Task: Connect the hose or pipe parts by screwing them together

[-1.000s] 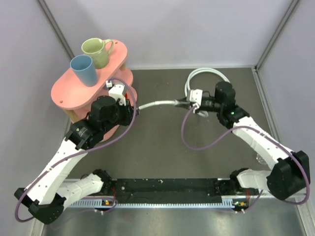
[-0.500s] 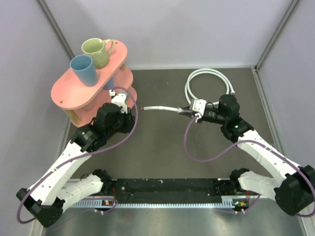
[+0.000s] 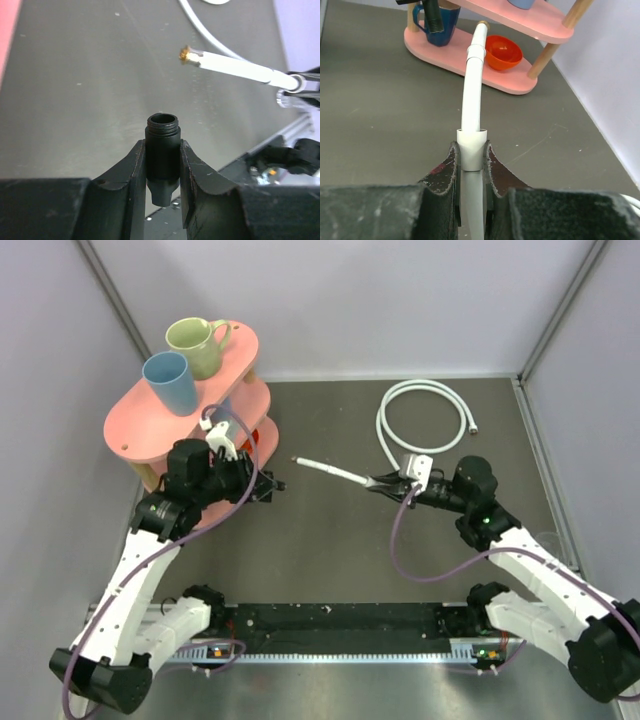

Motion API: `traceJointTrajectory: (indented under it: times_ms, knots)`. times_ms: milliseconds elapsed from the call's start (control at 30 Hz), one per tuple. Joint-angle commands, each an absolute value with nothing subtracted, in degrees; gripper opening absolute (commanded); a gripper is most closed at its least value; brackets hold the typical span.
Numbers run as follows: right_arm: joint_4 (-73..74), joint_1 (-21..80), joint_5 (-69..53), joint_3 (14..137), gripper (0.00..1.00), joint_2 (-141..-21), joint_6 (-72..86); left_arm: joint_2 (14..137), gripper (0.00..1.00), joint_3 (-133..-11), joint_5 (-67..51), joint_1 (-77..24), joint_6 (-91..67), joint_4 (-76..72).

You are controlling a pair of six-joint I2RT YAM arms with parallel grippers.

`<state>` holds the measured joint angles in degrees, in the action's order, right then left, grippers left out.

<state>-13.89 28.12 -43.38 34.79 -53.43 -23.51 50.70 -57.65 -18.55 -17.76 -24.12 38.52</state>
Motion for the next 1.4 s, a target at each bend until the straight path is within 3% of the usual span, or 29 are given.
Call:
traceJointTrajectory:
  times_ms: [0, 200, 467, 833, 1067, 1367]
  knots:
    - [-24.77, 28.74, -42.81, 32.80, 0.00, -50.37, -16.53, 48.43, 0.00, -59.42, -31.81, -15.04, -30.40, 30.25]
    - [-35.76, 27.07, -43.24, 27.87, 0.00, -45.27, -10.11, 46.41, 0.00, -58.18, -43.13, -11.96, -43.05, 17.24]
    - [-34.73, 24.70, -46.84, 26.80, 0.00, -36.57, -7.47, 50.53, 0.00, -62.48, -48.60, -10.55, -50.80, 7.31]
    - [-31.29, 24.70, -54.40, 29.09, 0.00, -37.97, -7.74, 58.53, 0.00, -74.44, -57.38, -10.20, -47.19, 8.79]
    - [-49.46, 24.70, -57.04, 24.62, 0.00, -38.93, 4.03, 58.89, 0.00, -71.03, -60.21, -10.28, -48.69, 7.73]
    - [-41.67, 24.70, -57.13, 26.19, 0.00, -37.53, 0.27, 60.03, 0.00, -68.81, -63.89, -10.28, -53.08, 1.14]
